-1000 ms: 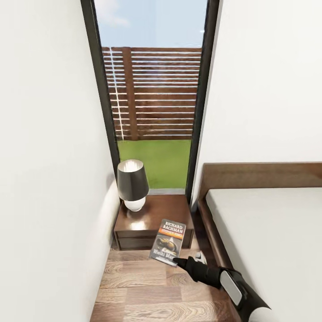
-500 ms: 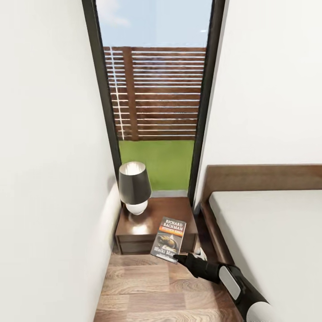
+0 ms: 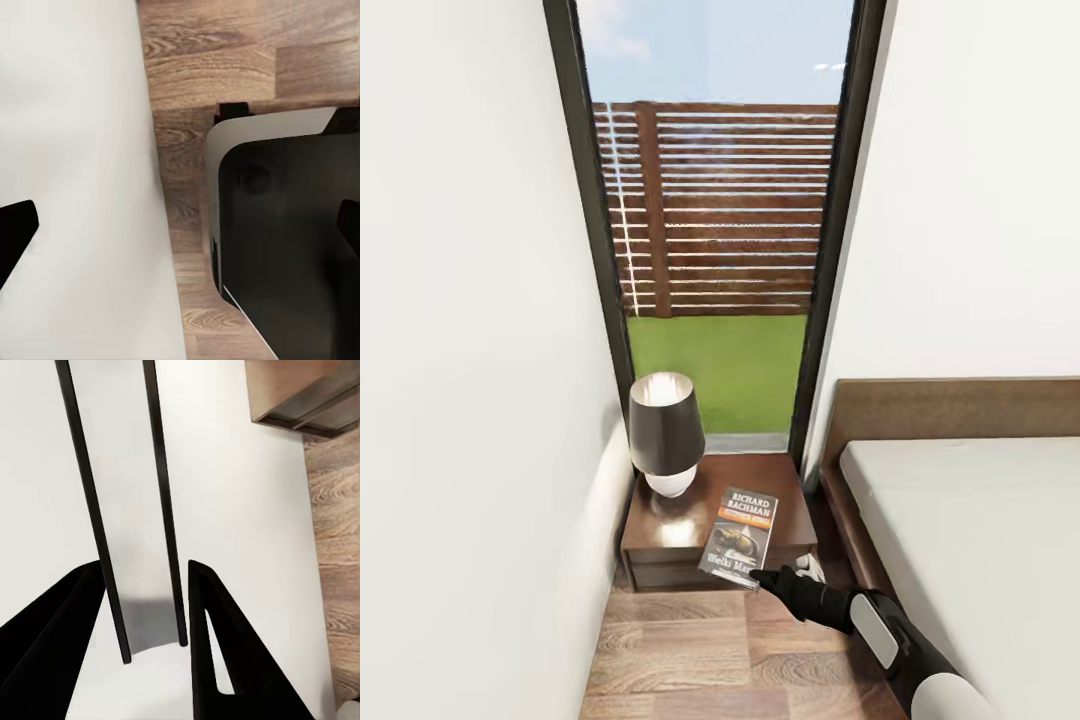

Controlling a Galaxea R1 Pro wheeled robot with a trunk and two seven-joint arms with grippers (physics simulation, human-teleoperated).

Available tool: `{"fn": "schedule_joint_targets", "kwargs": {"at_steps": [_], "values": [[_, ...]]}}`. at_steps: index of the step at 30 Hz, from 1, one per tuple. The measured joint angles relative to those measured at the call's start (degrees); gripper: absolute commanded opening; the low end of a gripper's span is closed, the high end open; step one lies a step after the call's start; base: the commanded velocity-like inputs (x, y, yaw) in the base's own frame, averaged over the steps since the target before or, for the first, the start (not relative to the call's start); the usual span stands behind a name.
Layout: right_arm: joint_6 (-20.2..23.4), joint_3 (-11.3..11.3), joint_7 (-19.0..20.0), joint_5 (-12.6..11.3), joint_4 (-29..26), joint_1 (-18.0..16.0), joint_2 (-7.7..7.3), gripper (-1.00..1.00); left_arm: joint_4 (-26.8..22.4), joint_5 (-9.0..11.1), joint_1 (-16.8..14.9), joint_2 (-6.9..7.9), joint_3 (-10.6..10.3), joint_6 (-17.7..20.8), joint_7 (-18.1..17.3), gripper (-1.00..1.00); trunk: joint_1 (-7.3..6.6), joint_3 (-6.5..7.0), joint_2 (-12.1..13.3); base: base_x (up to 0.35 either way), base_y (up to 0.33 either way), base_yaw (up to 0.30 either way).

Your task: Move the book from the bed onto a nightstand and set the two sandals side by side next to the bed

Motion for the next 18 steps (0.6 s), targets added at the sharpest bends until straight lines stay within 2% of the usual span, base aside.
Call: {"fn": "schedule_joint_targets", "kwargs": {"at_steps": [18], "values": [[-0.07, -0.15, -0.11, -0.29, -0.07, -0.69, -0.26, -1.0, 0.0, 0.02, 0.0, 0.0, 0.0, -0.07, 0.0, 1.0, 0.0, 0.0, 0.0, 0.283, -0.027, 0.0]]}}
